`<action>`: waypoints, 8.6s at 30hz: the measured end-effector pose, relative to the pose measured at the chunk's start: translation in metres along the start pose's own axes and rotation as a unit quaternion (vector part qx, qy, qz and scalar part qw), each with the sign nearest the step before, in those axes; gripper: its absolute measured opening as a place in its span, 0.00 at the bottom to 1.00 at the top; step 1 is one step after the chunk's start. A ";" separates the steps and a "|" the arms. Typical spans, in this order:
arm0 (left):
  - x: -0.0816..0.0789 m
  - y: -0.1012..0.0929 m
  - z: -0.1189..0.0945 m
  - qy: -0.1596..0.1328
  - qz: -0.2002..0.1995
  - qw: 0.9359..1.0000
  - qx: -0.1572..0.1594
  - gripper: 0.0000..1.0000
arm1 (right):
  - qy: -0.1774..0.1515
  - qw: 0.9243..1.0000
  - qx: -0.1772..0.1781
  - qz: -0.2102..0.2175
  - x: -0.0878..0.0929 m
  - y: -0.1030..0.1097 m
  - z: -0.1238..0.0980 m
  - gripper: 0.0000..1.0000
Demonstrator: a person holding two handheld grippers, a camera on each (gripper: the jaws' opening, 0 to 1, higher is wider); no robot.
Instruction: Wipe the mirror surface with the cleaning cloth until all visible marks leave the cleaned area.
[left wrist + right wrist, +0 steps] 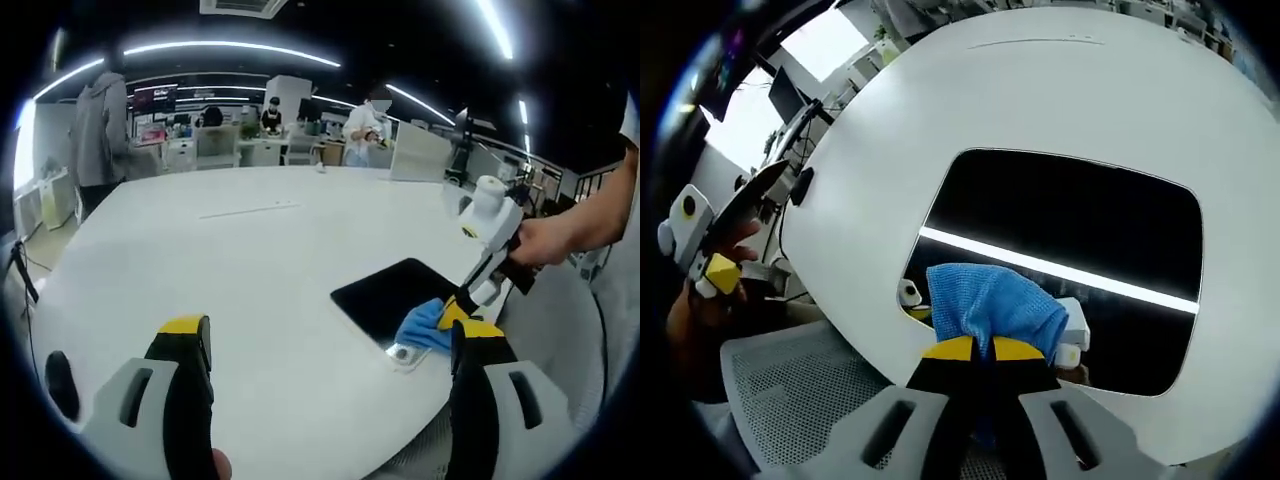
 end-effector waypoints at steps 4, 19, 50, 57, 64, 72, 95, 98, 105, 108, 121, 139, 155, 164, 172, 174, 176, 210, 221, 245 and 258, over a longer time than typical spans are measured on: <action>0.001 0.000 0.002 0.002 0.003 1.000 0.002 0.99 | 0.001 1.000 0.002 0.003 0.000 -0.007 0.000 0.00; 0.003 0.000 0.010 0.001 -0.002 1.000 0.007 0.99 | -0.002 1.000 0.003 0.006 -0.006 -0.010 0.002 0.00; 0.000 -0.006 0.009 0.004 -0.003 1.000 0.007 0.99 | -0.018 1.000 0.019 0.011 -0.062 -0.027 0.016 0.00; 0.000 0.000 0.008 0.004 -0.006 1.000 0.005 0.99 | -0.021 0.999 0.027 0.001 -0.080 -0.031 0.021 0.00; 0.000 0.002 0.009 0.004 -0.008 1.000 0.004 0.99 | -0.025 0.999 0.038 -0.013 -0.098 -0.035 0.026 0.00; 0.001 0.001 0.009 0.003 -0.009 1.000 0.004 0.99 | -0.031 0.999 0.039 -0.001 -0.112 -0.039 0.030 0.00; 0.001 0.003 0.009 0.008 -0.002 1.000 0.004 0.99 | -0.029 0.999 0.040 -0.017 -0.117 -0.042 0.032 0.00; -0.001 0.003 0.009 0.006 -0.001 1.000 0.002 0.99 | -0.028 0.999 0.043 -0.016 -0.116 -0.046 0.031 0.00; -0.002 0.002 0.008 0.005 0.001 1.000 0.001 0.99 | -0.024 0.998 0.052 -0.010 -0.112 -0.063 0.025 0.00; -0.003 0.000 0.009 0.004 0.001 1.000 0.002 0.99 | -0.023 0.998 0.056 -0.004 -0.109 -0.070 0.022 0.00; -0.007 -0.003 0.011 0.003 0.007 1.000 0.005 0.99 | -0.018 0.998 0.065 0.014 -0.103 -0.090 0.015 0.00; -0.014 -0.004 0.011 0.001 0.015 1.000 0.002 0.99 | -0.029 0.997 0.070 0.027 -0.093 -0.084 0.014 0.00; -0.011 -0.007 0.010 0.001 0.019 1.000 0.000 0.99 | -0.027 0.997 0.059 0.032 -0.062 -0.067 0.007 0.00; -0.008 -0.008 0.007 -0.002 0.020 1.000 0.000 0.99 | -0.030 0.997 0.062 0.023 -0.048 -0.060 0.004 0.00; -0.005 -0.005 0.005 -0.005 0.013 1.000 -0.007 0.99 | -0.030 0.998 0.055 0.027 -0.036 -0.055 0.000 0.00; -0.006 -0.005 0.004 -0.006 0.014 1.000 -0.009 0.99 | -0.030 0.998 0.052 0.028 -0.033 -0.054 0.000 0.00; -0.006 -0.004 0.004 -0.006 0.014 1.000 -0.010 0.99 | -0.029 0.998 0.049 0.031 -0.030 -0.053 -0.001 0.00; -0.013 -0.010 0.011 -0.014 0.005 1.000 -0.013 0.99 | -0.019 0.999 0.021 0.032 0.006 -0.038 -0.010 0.00; -0.012 -0.005 0.016 -0.014 0.005 1.000 -0.009 0.99 | -0.014 0.999 0.015 0.036 0.013 -0.034 -0.010 0.00; -0.013 -0.008 0.013 -0.021 0.001 1.000 -0.005 0.99 | -0.011 0.999 0.009 0.040 0.017 -0.031 -0.013 0.00; -0.017 0.000 0.011 -0.019 0.005 1.000 -0.009 0.99 | -0.012 0.999 0.004 0.036 0.016 -0.041 -0.014 0.00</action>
Point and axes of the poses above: the point that each gripper's makers call its tool centre point, and the gripper's own axes: z roughly forward along the fingers, y roughly to its left, x roughly out of its underside, the point moved 2 cm from there along -z, roughly backward along the fingers, and after that the axes turned 7 degrees about x, right-handed, at the moved point
